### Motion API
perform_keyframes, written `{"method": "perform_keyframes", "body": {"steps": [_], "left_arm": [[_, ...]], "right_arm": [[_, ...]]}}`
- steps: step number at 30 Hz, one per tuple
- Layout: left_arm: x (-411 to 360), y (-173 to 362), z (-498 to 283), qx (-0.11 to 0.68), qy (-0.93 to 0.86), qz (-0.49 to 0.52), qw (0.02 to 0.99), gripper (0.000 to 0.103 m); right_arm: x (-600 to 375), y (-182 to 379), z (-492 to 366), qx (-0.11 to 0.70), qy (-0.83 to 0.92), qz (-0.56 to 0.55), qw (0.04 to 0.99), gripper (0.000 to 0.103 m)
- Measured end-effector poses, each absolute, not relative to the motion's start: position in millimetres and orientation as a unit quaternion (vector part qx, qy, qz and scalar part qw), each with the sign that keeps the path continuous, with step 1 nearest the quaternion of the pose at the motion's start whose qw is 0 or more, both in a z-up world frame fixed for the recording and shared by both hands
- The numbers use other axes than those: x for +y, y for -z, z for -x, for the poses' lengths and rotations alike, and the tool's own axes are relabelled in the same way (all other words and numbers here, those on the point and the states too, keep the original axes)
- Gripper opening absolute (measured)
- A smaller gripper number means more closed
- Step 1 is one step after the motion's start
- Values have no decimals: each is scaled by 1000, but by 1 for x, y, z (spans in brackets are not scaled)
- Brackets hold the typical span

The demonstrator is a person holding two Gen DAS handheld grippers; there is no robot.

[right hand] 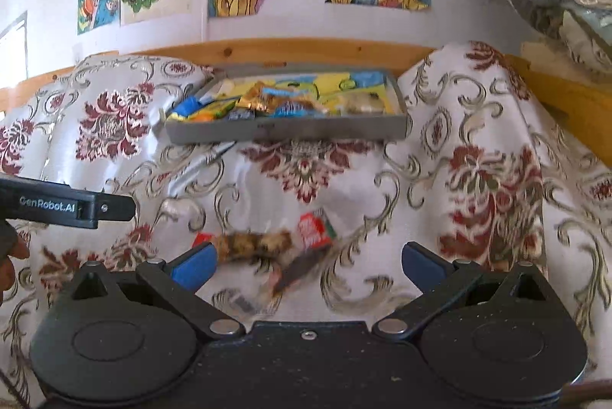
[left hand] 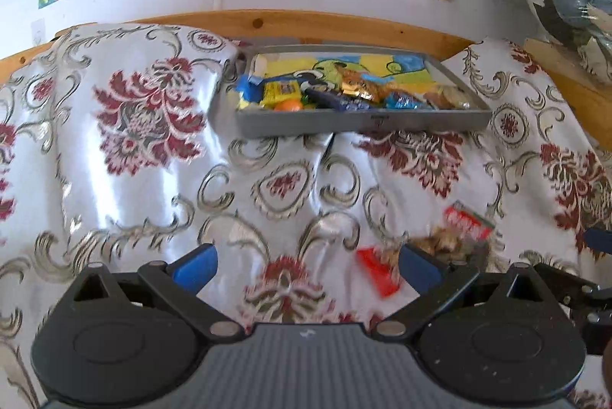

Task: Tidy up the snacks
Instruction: 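Withdraw both tools from the tray toward the red quail egg pack and fish strip, then lower the left tool onto the red quail egg pack while the right approaches the fish strip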

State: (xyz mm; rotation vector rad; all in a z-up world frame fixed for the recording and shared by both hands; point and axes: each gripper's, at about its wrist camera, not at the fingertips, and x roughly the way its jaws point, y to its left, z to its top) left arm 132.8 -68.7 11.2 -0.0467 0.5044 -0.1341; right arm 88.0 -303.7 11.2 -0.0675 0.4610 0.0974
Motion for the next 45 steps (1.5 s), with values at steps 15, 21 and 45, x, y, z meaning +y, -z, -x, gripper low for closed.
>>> {"method": "perform_keyframes", "body": {"steps": [15,21,45], "left_arm": [[-58,14,-96,255,49,0,966,102],[-58,15,-94,259,46,-1,965,102],[-70,16,-125,276,85,-28,957,102]], "right_arm": [[-282,15,-61,277,-45,60,958,102],[-281,15,-61,279,-45,61,957,102],[-290,15,-93,275,-47,82,957,102]]}}
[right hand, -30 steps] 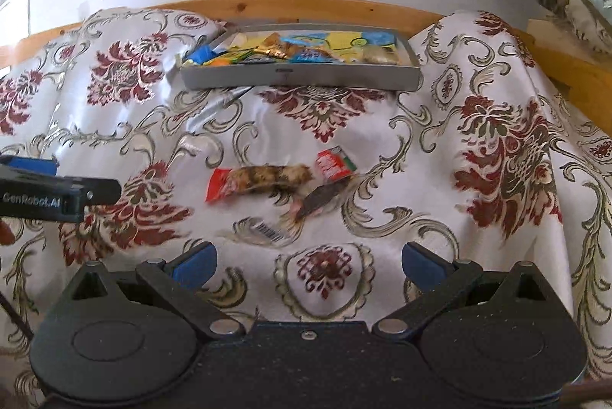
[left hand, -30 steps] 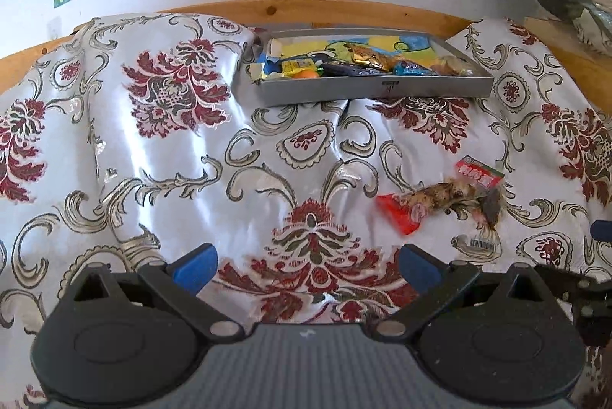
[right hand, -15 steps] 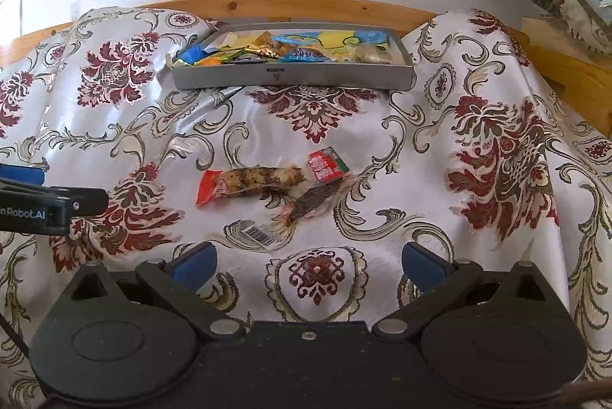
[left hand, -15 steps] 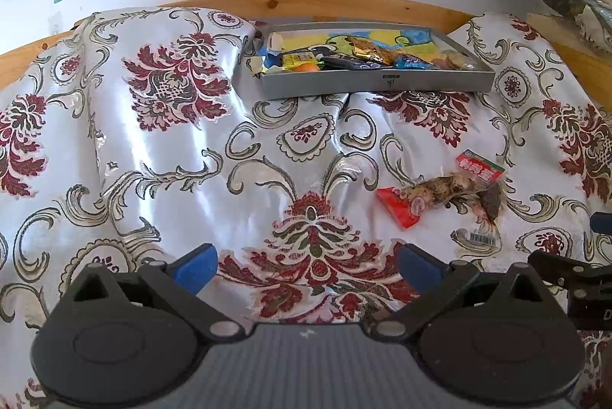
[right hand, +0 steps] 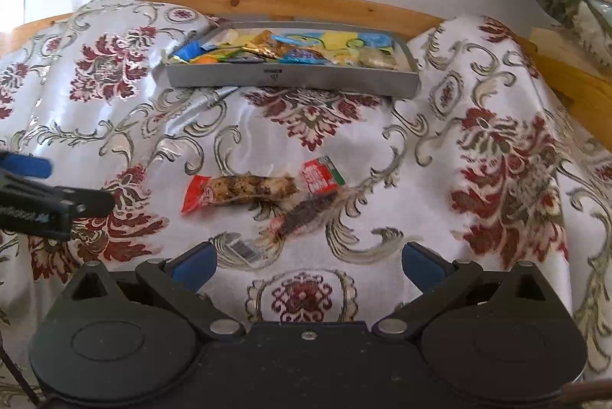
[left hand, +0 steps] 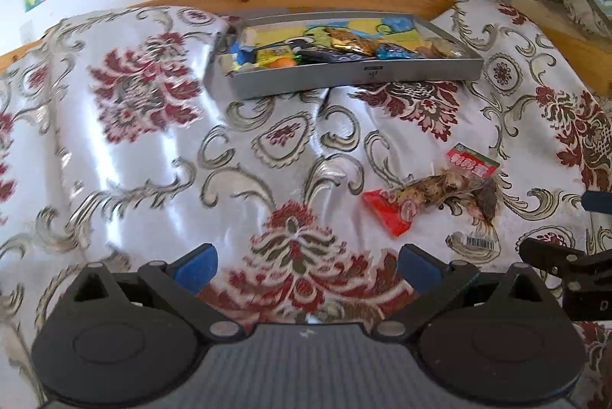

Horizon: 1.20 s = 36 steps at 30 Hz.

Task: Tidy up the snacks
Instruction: 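Lower the left tool onto the red quail egg pack while the right approaches the fish strip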

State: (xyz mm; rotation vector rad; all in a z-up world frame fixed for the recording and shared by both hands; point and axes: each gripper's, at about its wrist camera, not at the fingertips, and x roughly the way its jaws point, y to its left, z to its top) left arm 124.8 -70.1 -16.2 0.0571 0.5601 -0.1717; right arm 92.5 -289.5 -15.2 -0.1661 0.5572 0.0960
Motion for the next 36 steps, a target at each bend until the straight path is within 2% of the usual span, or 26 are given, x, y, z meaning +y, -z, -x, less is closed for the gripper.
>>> {"method": "perform_keyframes", "body": {"steps": [11,21,30,36], "left_arm": [[-104,4,-190,291,261,-91,916,102],[-123,1,-245,347,347,-110,864,102],[-140,14,-254,373,389,-130,832,102],[-152,14,-256,362,404,-180,821,101]], "right_arm": [[-279,25,-139,293,-68,114,947,102],[-261,47,-177,334,-37,117,935,102],[-284,43,-160,302,11,169,938,102],[-296,41,-149,287,27,178,941,102]]}}
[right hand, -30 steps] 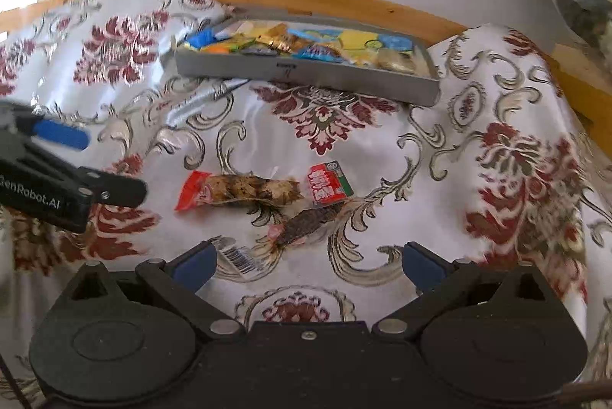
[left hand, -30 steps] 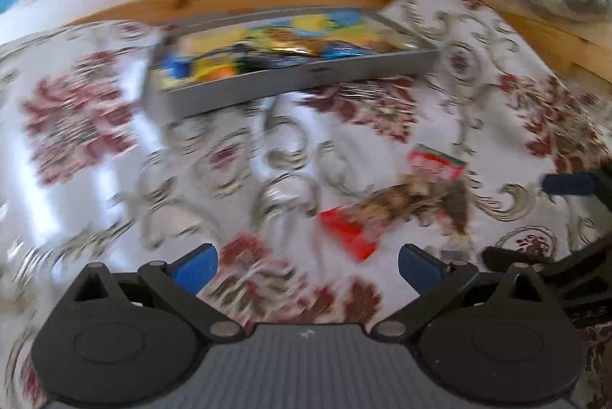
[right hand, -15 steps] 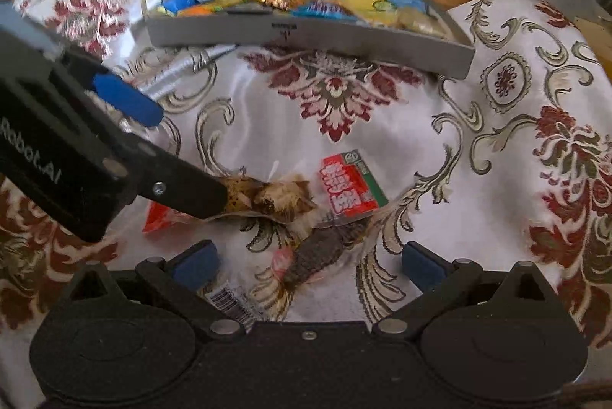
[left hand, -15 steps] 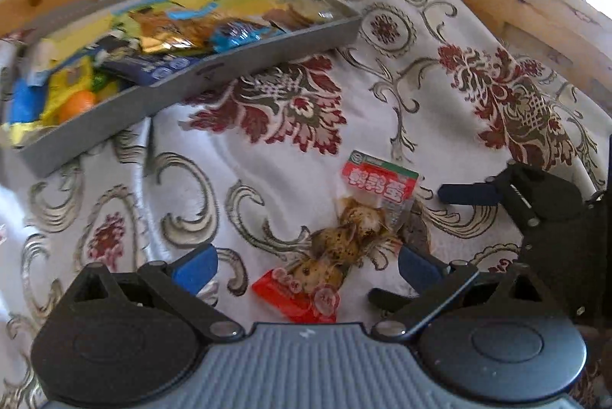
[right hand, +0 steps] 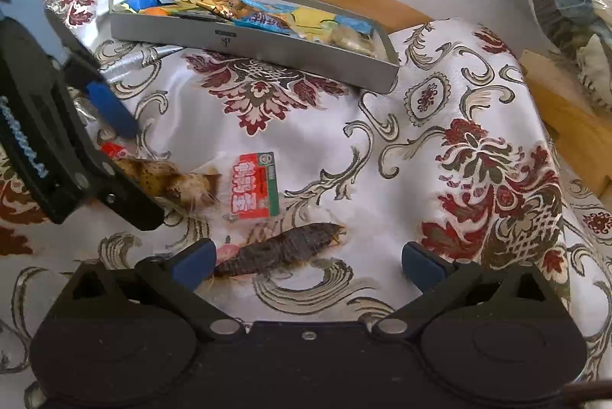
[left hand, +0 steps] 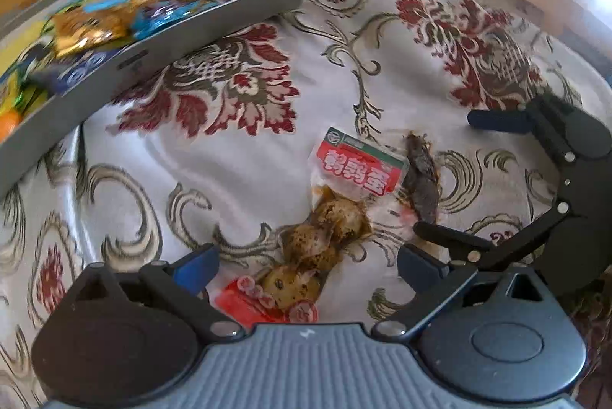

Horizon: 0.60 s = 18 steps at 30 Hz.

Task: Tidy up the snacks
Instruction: 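Lower the left tool onto the red quail egg pack while the right approaches the fish strip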

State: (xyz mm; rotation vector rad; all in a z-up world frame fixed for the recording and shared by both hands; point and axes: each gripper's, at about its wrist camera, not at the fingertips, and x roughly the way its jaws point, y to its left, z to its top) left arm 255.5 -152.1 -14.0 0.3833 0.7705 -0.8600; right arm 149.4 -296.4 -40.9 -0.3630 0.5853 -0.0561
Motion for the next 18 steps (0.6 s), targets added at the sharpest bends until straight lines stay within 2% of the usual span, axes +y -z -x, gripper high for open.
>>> {"method": "perform_keyframes", "body": {"steps": [4,7,12,18], "left_arm": [[-161,16,-261,363,422,-228,799,99],[-164,18,-266,374,432,-248,782,93],[-156,17,-270,392,429,-230,781,71],[-147,16,-265,411,405,-189,794,56]], "right_arm": [[-296,42,-149,283,27,178,942,102],[-298,42,-148,284,25,169,943,102],[-299,42,-146,284,23,162,945,102],[-298,42,-145,284,25,161,945,102]]}}
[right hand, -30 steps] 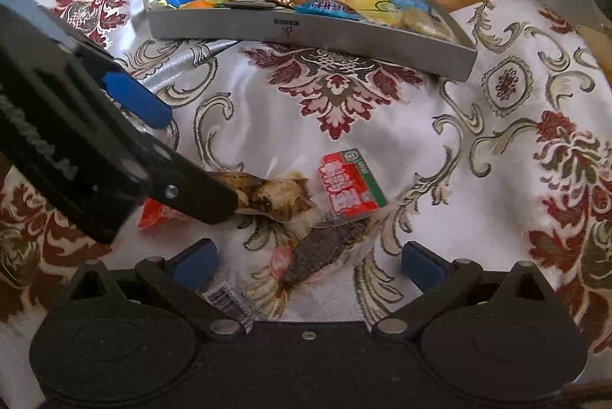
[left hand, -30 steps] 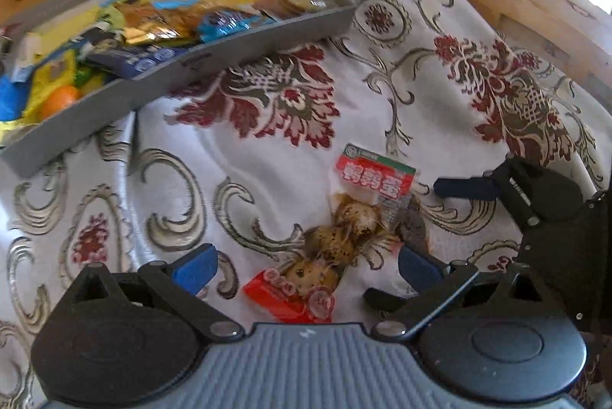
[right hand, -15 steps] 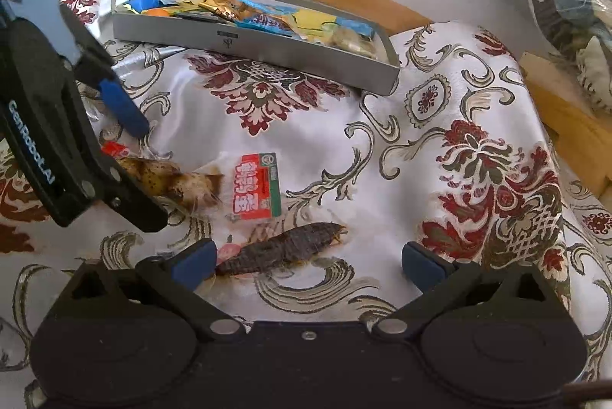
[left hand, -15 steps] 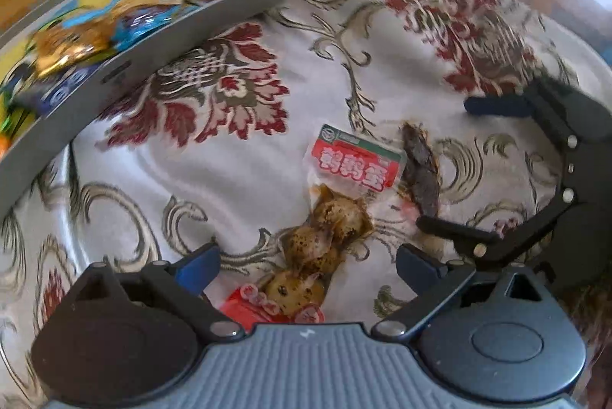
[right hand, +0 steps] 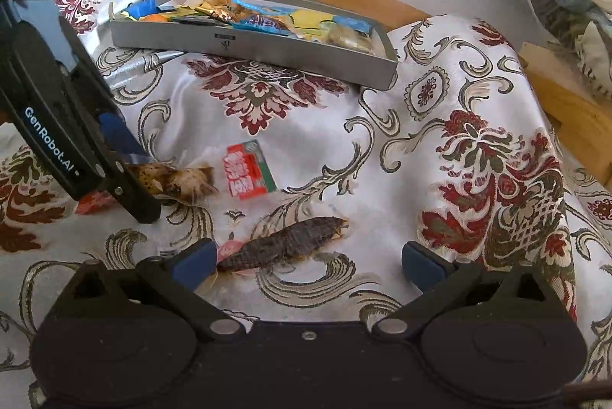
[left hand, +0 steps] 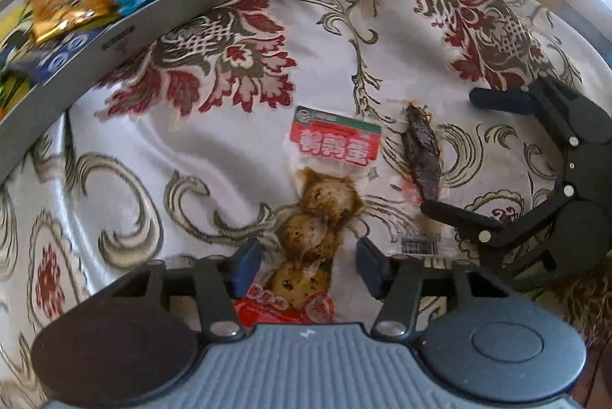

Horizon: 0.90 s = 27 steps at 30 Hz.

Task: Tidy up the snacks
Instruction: 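Lower the left tool onto the red quail egg pack while the right approaches the fish strip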

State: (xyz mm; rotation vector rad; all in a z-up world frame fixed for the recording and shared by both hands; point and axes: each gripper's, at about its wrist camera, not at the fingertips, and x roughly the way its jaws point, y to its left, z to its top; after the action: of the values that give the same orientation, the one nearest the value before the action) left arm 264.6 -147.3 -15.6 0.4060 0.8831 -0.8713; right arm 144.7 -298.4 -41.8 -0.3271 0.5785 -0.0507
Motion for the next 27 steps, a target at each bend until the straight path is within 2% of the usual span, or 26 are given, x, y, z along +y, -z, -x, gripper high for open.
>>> {"method": "perform_keyframes", "body": {"steps": [5,12,18,23,25,27], "left_arm": [[-132,16,-254,432,328,-112,832,50],[-109,25,-239,424,255,-2,869,48],[-104,23,-232,423,245,26,872,47],[-104,18,-223,424,236,37,874,46],[-105,17,-222,424,232,38,875,46],[-108,19,-224,426,229,34,874,47]], "right_arm": [[-299,42,-144,285,23,157,946,102],[-302,41,-146,307,-26,116,944,102],[-322,38,-158,331,-59,6,942,98],[-328,36,-163,325,-74,-21,942,75],[-328,35,-163,322,-85,-26,943,59],[-328,34,-163,321,-98,-28,942,49]]}}
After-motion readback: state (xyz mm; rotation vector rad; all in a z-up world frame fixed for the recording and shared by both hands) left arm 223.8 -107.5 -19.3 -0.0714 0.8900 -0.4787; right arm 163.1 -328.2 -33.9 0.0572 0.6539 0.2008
